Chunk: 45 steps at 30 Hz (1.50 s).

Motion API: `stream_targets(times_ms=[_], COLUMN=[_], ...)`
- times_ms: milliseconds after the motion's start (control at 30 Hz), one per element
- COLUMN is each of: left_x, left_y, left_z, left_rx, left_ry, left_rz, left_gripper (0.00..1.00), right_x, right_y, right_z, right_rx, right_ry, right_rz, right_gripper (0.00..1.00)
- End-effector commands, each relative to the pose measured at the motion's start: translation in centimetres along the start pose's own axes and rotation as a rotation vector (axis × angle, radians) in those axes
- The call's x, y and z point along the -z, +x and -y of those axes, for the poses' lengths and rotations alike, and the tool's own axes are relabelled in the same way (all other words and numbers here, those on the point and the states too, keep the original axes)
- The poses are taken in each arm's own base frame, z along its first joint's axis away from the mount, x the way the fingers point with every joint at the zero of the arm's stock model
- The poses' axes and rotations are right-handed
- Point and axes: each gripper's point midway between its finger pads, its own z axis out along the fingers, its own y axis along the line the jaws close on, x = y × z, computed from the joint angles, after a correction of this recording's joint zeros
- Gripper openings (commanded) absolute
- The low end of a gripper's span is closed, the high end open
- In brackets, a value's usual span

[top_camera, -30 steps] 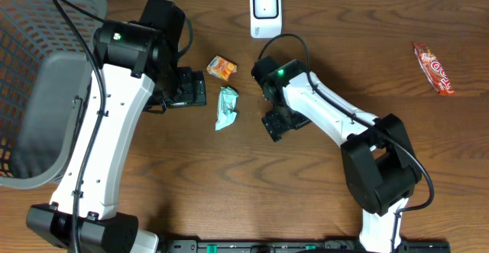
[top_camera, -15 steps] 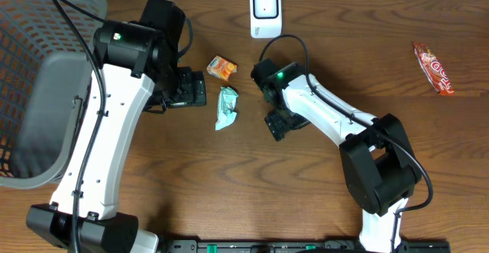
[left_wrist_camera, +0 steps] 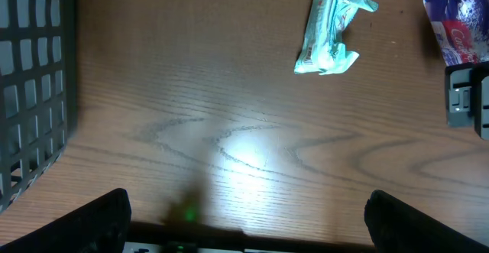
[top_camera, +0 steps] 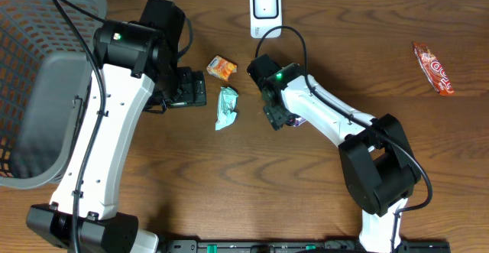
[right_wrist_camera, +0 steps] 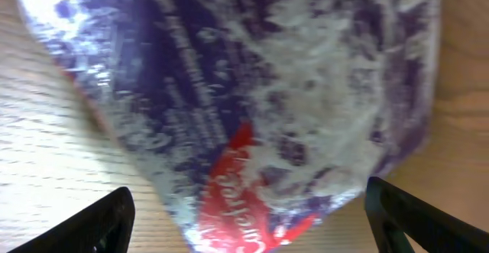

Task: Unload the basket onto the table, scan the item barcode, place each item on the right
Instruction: 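Lower the right gripper onto the purple package and close it, then lift the purple package and carry it rightward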

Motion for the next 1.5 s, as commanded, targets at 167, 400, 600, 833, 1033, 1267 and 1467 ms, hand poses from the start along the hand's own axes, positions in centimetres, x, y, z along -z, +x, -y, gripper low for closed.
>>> stream_targets(times_ms=[167, 400, 600, 833, 1033, 1267, 1467], left_x=[0.0, 0.0, 0.0, 0.0, 0.0, 0.0, 0.0], left_y=[-0.1, -0.1, -0.1, -0.1, -0.1, -0.1, -0.1], left_z=[0.0, -0.1, 0.0, -0.1, 0.0, 0.0, -0.1], left_rx=[0.0, 0.0, 0.0, 0.0, 0.0, 0.0, 0.0], left_ry=[-0.006, -0.007, -0.006, -0.007, -0.006, -0.006, -0.007], left_rz=[0.0, 0.0, -0.001, 0.0, -0.001, 0.0, 0.0], left_gripper=[0.98, 0.98, 0.98, 0.98, 0.98, 0.98, 0.98], right_x=[3.0, 3.1, 2.5, 0.5, -2.0, -2.2, 0.7], right_y=[-3.3, -3.9, -3.7, -2.8, -1.5, -1.4, -3.6], right_z=[2.2, -1.1, -1.3, -1.6, -2.2, -2.1, -0.6], right_rx=[-0.025, 0.085, 0.084, 0.084, 0.084, 0.0, -0.084], right_ry=[0.087, -0.081, -0.08, -0.054, -0.04, -0.042, -0.121], right_rz=[0.117, 0.136, 0.138, 0.131, 0.131, 0.133, 0.135], right_gripper=[0.92, 0.89, 0.8, 0.79, 0.77, 0.13, 0.01])
